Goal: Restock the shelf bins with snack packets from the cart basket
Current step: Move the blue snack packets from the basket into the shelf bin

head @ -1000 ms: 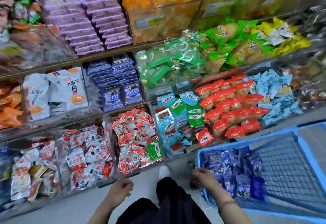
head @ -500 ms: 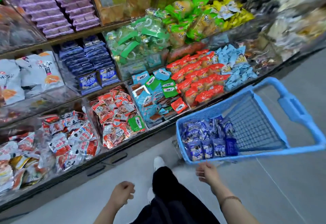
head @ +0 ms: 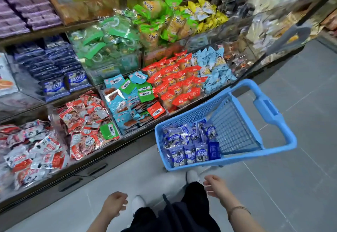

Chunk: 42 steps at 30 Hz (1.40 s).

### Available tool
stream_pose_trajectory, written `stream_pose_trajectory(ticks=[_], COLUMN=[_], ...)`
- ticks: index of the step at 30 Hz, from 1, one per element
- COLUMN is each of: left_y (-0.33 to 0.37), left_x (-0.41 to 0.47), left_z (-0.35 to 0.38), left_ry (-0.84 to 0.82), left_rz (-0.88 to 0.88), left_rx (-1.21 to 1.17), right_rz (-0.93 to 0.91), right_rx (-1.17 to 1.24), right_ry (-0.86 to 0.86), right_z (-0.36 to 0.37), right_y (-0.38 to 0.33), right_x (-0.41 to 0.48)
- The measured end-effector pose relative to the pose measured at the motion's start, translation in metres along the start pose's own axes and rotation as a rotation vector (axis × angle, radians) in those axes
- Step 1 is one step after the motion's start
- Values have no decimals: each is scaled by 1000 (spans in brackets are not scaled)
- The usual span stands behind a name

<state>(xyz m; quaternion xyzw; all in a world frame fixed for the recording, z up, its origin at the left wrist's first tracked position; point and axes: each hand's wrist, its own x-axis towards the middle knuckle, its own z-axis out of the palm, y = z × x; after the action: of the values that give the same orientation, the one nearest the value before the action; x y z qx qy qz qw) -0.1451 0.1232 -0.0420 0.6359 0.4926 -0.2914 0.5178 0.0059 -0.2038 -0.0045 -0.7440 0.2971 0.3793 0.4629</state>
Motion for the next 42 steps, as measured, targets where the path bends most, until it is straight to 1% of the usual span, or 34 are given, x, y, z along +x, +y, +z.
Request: stream_pose_trajectory(ticks=[4,8,12,15,19,23,27,29,31,33,35,38,42], left_y=[24,55,75,88,110,127,144,149,150,144,137,133,131], left_x=[-2,-9,-9,-7,5,41,84,107,123,133,140,146,150], left_z=[53,115,167,188,192,182,177,179,185,190,193,193,194], left_ry=[51,100,135,165,312,388,483,487,501,560,595,598,633], left_rz=[-25,-14,0,-20,-15,-16,83,120,97,102,125,148,191], left_rx=[-70,-179,-206,-234,-251,-185,-126,-139,-177,-205,-212,-222,-195], right_rz=[-26,-88,-118,-88,-84,-140,-241,-274,-313,-375,-442,-494,-622], right_rx=[-57,-143,-210,-230,-390,-636,-899,-971,-1037,-1102,-1130,-1112,-1319], right_ry=[-31,-68,-95,-147,-177,-251,-355,-405,-452,-485,-484,-441,-383], right_z=[-48,-96,-129,-140,-137,-117,-81,-58,-31,-3,26,65,91], right_y=[-25,-65,-102,-115,-111,-101,-91,-84,-78,-74,-71,-66,-57], right_x=[29,65,103,131,170,202,231,243,252,260,269,279,290])
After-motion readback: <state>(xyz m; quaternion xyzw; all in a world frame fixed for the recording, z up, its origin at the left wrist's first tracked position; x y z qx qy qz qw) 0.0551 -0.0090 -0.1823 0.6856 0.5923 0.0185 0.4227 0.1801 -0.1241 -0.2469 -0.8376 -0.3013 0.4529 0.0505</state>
